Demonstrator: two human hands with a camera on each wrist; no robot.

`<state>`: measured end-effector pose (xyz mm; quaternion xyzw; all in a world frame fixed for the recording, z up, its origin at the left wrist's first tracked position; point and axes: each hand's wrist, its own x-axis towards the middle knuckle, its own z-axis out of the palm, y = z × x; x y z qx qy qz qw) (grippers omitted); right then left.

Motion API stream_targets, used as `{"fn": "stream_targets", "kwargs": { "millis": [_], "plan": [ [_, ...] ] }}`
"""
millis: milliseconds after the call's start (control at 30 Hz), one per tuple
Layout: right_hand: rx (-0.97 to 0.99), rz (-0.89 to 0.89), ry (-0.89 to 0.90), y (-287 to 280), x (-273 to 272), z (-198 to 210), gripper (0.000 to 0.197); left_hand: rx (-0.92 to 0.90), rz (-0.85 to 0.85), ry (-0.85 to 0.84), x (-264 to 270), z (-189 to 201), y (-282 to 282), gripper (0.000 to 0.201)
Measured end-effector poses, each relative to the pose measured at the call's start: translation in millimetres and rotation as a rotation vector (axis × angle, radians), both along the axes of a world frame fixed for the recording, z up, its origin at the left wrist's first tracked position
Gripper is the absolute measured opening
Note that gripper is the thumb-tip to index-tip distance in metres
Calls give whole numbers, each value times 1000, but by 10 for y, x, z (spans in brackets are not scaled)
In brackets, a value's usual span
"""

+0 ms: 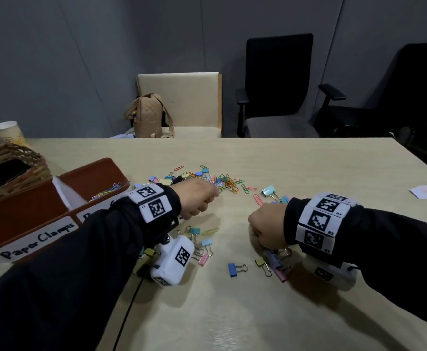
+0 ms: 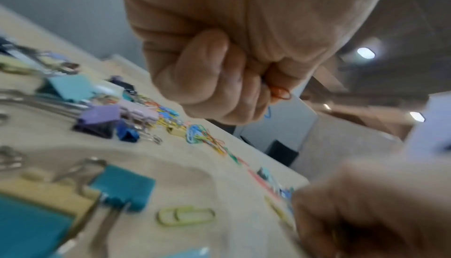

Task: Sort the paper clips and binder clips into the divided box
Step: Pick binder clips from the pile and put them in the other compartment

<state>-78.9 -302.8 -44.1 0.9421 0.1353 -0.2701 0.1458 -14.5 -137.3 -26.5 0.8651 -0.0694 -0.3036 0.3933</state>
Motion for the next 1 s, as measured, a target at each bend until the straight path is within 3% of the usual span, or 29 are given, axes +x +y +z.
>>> {"fn": "stream_targets", "kwargs": {
  "millis": [200,333,367,467,567,633,867,1000],
  "plan": [
    [-43,69,-10,-4,-90,15,31,-103,-68,-44,-30,-50,186,37],
    [106,-39,-52,-62,-64,23,6,-184,-25,0,-43,-39,210,30],
    [202,-97,-84,-118,-32,38,1,-206,-23,17,-41,-37,210,29],
    [681,-402,-131,-308,78,152,17,-260,-9,57,-34,-31,213,26],
    [1209,-687,-69,-421,130,235,26,-323,48,73,-38,-33,194,28],
    [1432,-780,-39,-467,157,232,26,-316,107,78,-49,-16,168,31],
    [1585,-928,106,-488,239,156,28,29,143,-52,-86,65,48,26],
    [1623,-1103,154,-485,279,173,29,394,-168,-404,-100,-49,-8,29]
  ]
}}
